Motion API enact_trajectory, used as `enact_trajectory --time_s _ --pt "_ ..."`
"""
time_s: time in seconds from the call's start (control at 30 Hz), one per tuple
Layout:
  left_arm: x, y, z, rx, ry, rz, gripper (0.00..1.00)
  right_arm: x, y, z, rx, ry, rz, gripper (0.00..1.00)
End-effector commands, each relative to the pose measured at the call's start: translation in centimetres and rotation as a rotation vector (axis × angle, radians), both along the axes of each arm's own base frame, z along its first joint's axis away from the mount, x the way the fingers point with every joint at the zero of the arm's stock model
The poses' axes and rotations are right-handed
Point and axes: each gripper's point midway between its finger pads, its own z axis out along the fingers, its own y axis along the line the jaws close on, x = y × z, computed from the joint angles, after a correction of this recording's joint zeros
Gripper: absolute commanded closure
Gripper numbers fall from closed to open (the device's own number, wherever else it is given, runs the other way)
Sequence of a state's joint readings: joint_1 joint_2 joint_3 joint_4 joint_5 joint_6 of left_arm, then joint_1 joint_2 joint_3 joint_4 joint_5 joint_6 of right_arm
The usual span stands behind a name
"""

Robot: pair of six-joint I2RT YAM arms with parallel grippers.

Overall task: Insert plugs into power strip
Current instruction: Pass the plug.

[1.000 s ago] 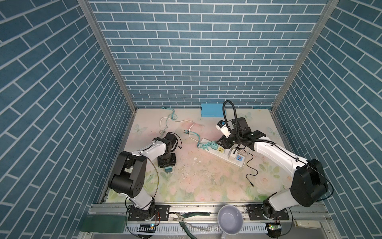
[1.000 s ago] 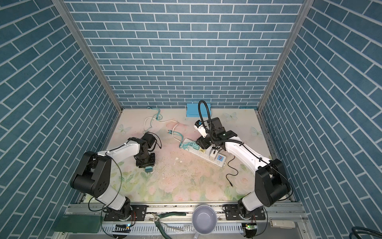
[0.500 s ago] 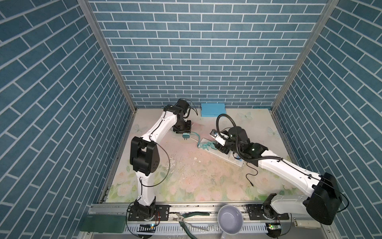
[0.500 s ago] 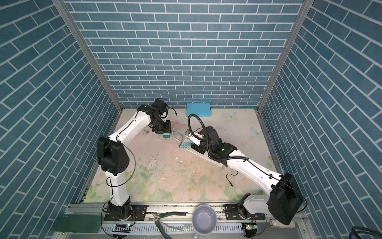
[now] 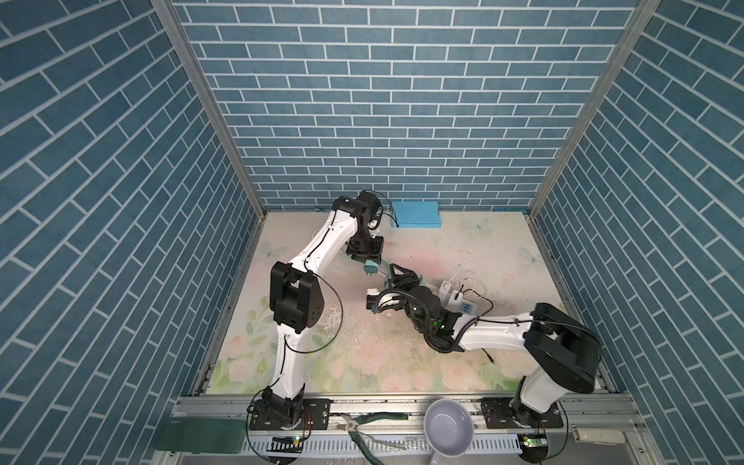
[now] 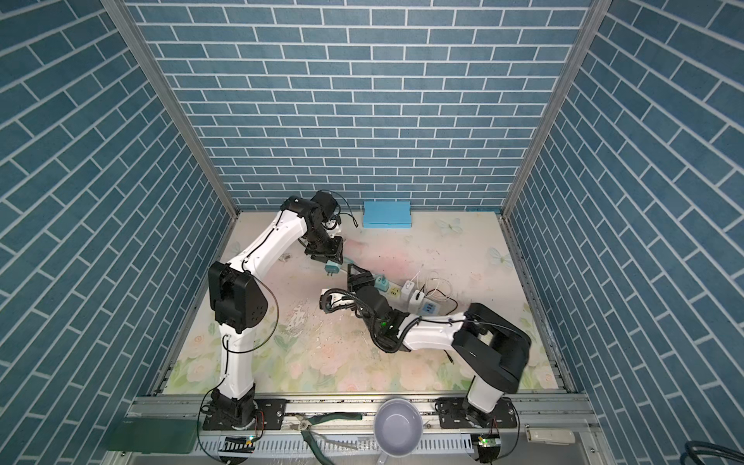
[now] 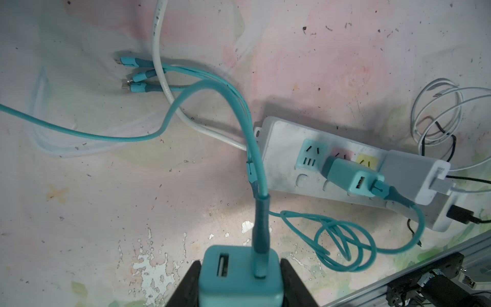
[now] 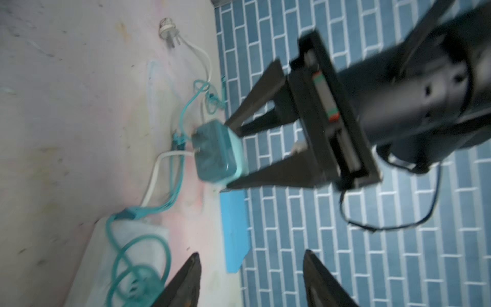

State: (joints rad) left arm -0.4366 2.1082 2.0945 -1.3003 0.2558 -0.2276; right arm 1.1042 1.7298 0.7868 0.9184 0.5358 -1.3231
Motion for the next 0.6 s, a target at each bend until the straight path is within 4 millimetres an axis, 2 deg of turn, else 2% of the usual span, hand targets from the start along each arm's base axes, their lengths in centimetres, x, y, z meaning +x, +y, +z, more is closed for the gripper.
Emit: enact_trajectory --time_s 0.0,0.1,0.23,0.37,0.57 --pt "-1.2 -0.1 1.6 -0.025 -0.009 -0.012 0.63 0.2 1.6 2.2 -0.081 -0.298 -0.036 0.39" --pt "-1.3 -0.5 2.0 -0.056 -0.019 -0.002 0.63 0.3 3.0 1.6 -0.098 -0.314 -0.038 0.38" --pt "-1.7 -0.5 2.5 -0.079 -0.033 0.003 0.62 0.5 3.5 2.3 -0.078 -0.302 -0.052 0.39" --pt "-2.2 -0.4 1.9 -0.079 -0.013 0.001 0.61 0.6 4.1 2.8 -0.093 -0.327 -0.056 0.4" --pt "-1.9 0.2 1.1 -0.075 -0.003 0.014 0.61 0.3 4.8 3.0 -0.083 -0.352 -0.044 0.4"
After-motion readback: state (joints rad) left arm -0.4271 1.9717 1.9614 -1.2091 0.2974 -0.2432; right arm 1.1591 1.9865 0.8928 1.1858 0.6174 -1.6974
